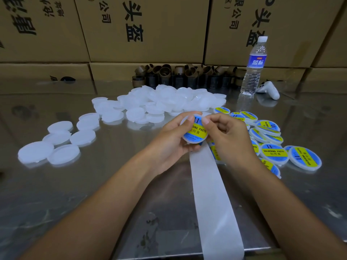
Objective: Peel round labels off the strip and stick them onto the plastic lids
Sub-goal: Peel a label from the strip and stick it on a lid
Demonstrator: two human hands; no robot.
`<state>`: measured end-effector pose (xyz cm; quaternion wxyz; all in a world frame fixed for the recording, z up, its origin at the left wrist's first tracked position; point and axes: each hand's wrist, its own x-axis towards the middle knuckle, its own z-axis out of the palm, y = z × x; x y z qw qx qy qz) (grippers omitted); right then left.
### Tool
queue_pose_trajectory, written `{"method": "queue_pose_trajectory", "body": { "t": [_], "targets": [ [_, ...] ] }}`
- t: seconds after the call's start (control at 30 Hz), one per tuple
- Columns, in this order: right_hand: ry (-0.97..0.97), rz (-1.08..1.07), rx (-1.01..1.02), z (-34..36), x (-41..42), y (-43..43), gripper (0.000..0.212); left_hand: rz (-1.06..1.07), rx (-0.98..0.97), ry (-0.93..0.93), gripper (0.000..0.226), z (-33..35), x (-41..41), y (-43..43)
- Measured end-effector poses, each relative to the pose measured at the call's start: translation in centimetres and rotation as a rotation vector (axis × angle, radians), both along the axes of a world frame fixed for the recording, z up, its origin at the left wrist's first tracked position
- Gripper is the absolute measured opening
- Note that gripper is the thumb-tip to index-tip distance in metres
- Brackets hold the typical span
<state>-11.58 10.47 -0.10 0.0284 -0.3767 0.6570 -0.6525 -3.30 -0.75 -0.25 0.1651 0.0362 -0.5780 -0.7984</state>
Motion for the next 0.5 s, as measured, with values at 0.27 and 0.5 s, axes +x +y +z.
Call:
{"method": "queue_pose_trajectory", "body": {
  "t": [0.27,0.5],
  "targets": [
    [0.023,0.003,0.050,0.01,0.15,-0.04,0.007,0.147,-0.063,0.014,0.020,-0.33,-0.10,-0.51],
    [-0.005,-0.026,0.031,0.11,0.14,0.15,0.010,0.161,-0.125,-0.004,0.018,-0.57,-0.24,-0.27]
  ]
}}
